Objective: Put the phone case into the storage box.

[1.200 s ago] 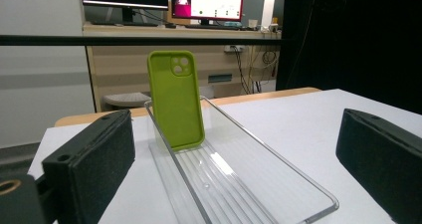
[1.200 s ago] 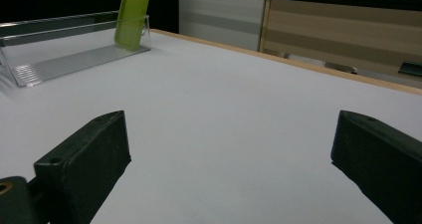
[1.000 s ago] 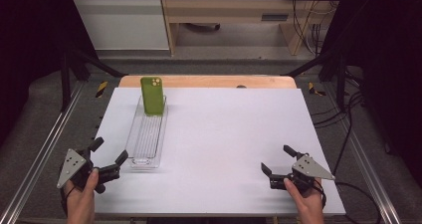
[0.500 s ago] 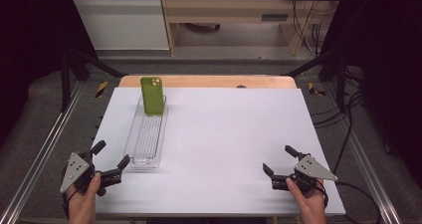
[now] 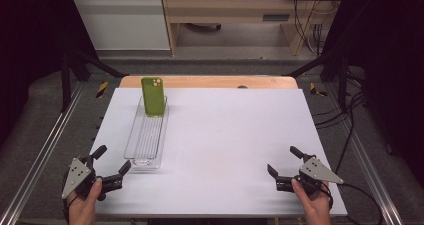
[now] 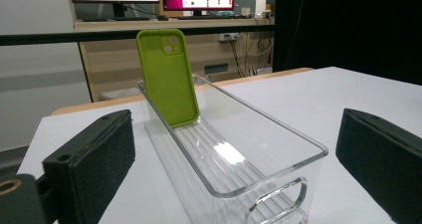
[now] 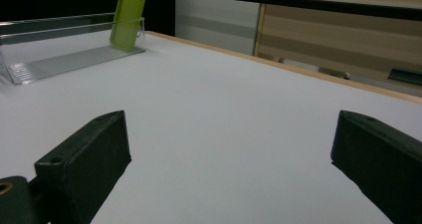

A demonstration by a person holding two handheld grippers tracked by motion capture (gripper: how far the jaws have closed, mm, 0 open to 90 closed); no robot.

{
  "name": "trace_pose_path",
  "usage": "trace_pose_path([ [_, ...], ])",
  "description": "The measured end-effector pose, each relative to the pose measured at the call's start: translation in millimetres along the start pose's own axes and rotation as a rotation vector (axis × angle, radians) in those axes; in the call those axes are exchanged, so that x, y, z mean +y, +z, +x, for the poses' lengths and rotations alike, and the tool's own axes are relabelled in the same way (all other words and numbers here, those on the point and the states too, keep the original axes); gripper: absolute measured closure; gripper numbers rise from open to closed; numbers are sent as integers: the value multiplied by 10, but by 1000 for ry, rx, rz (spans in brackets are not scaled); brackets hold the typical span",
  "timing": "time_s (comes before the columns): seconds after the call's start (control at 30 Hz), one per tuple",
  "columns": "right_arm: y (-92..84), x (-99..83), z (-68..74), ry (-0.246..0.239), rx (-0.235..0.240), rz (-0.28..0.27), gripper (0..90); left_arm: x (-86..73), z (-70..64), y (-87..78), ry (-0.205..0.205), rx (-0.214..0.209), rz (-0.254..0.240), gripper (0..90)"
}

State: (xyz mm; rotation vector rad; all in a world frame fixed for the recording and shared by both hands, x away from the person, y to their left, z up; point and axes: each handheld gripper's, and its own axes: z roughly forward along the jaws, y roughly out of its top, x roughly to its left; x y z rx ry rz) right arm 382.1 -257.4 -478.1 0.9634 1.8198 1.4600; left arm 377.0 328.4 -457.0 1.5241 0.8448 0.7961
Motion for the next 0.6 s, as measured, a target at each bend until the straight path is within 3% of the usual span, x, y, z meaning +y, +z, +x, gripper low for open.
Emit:
trace_pose_path([
  [0.23, -22, -28, -39, -23, -27, -22, 23, -68, -2, 31, -4, -13, 15, 16],
  [0.4, -7, -53, -65, -10, -29, -25, 23, -84, 24, 134, 2, -8, 0, 17],
  [0.6, 34, -82, -80, 8, -36, -13, 22, -82, -13, 196, 42, -7, 0, 17],
])
